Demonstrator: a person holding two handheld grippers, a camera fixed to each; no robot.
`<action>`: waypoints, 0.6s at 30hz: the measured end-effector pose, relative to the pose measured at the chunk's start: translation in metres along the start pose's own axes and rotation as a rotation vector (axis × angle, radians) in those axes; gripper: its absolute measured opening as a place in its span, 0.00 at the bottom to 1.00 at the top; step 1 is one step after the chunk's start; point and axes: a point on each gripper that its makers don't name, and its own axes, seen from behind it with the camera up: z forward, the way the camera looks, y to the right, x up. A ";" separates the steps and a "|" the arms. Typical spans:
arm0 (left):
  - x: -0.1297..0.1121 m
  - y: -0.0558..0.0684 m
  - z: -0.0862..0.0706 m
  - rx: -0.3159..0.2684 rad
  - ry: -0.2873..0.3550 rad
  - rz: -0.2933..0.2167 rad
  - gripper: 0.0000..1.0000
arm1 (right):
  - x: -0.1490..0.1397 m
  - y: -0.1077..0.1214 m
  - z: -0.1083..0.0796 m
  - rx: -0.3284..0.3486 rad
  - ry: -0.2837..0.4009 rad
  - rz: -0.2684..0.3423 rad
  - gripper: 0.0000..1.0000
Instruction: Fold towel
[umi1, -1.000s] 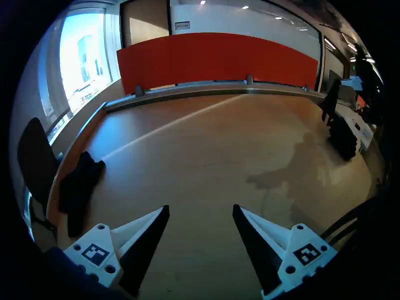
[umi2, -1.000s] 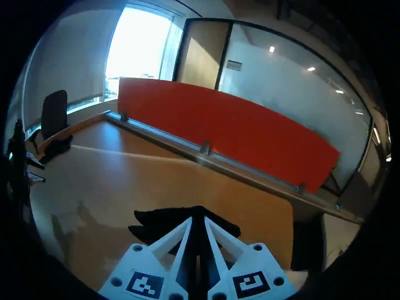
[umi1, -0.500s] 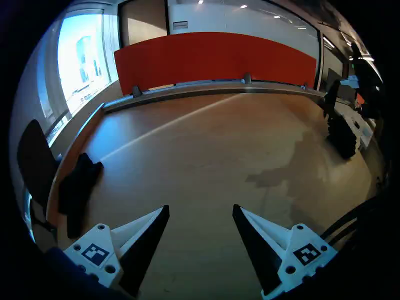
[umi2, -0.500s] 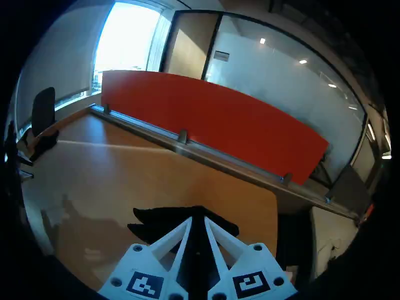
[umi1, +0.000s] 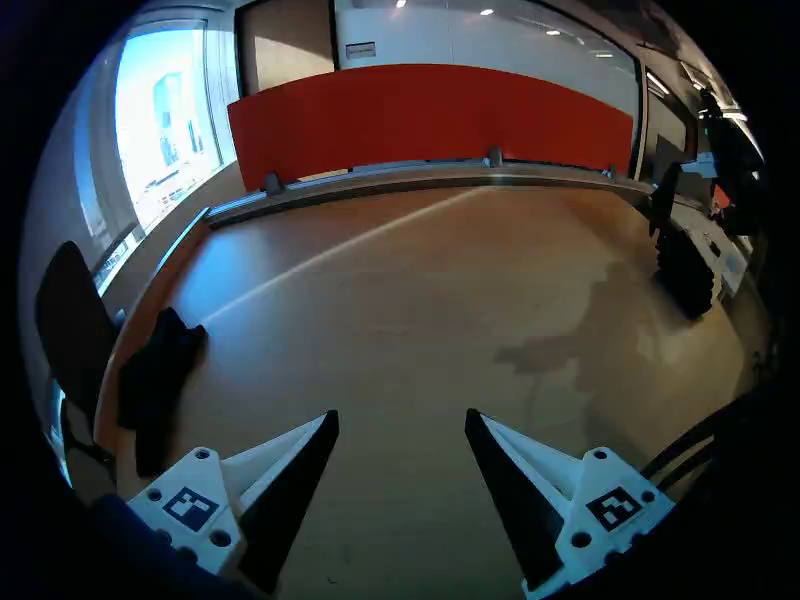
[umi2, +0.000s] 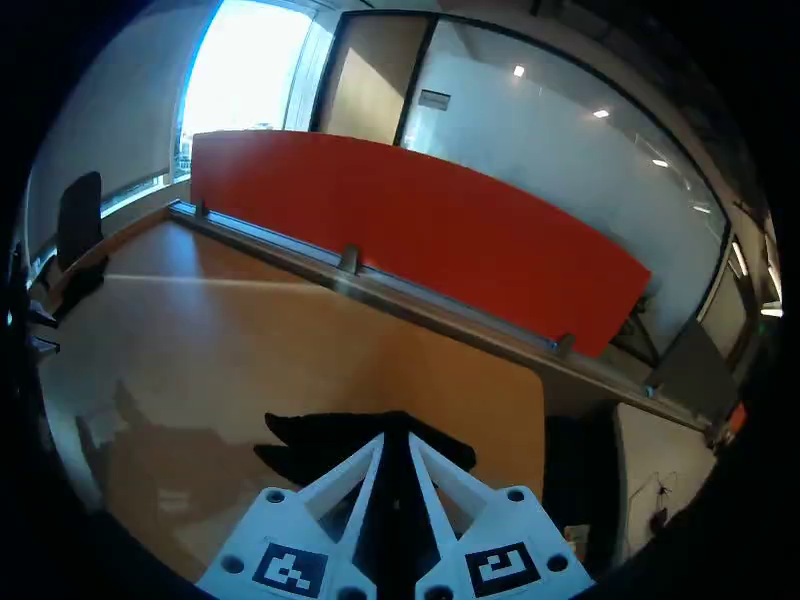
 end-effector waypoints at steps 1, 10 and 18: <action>0.000 0.000 0.000 -0.001 0.000 0.001 0.94 | -0.002 0.001 -0.001 -0.001 -0.002 0.002 0.05; 0.004 0.004 0.001 -0.011 0.002 0.013 0.94 | -0.031 0.012 -0.017 -0.023 -0.035 0.029 0.05; 0.007 0.009 0.002 -0.022 0.004 0.023 0.94 | -0.080 0.019 -0.039 -0.051 -0.101 0.070 0.05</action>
